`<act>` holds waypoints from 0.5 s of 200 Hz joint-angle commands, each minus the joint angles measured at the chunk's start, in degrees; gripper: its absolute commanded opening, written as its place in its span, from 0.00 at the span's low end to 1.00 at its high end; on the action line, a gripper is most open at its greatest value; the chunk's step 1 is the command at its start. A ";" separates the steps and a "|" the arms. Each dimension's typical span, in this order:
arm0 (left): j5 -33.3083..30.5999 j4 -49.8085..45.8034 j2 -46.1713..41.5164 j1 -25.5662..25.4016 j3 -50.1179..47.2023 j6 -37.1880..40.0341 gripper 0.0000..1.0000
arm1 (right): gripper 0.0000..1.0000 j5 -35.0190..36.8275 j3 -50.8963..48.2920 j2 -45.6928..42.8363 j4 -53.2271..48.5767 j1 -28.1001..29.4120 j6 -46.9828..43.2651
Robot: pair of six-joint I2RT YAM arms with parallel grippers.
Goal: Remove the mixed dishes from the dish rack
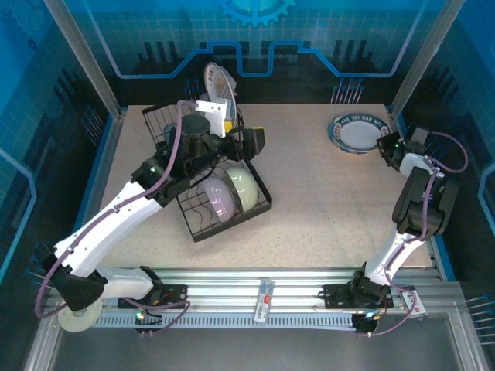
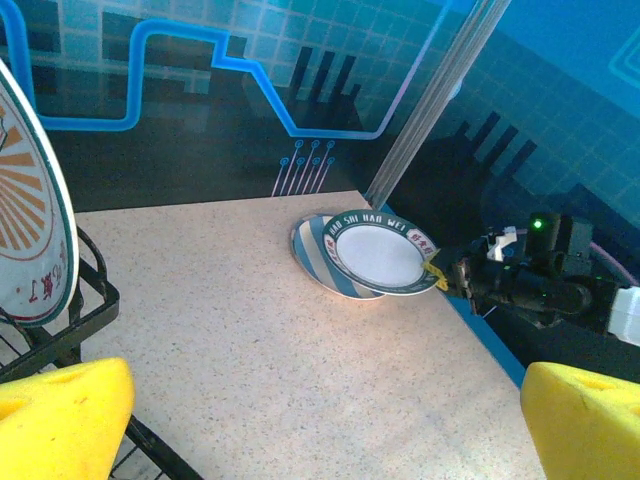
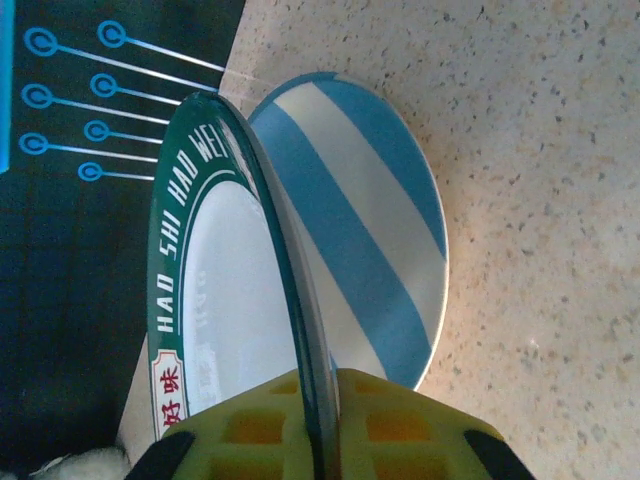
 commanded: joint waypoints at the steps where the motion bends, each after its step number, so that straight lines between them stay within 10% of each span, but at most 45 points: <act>1: 0.38 -1.05 -1.54 0.68 0.02 -1.46 0.99 | 0.00 -1.52 4.15 2.72 2.72 -0.49 0.84; 100: -0.80 -1.83 -0.73 1.30 1.08 -2.04 0.99 | 0.00 -1.07 9.74 9.91 0.11 0.45 0.40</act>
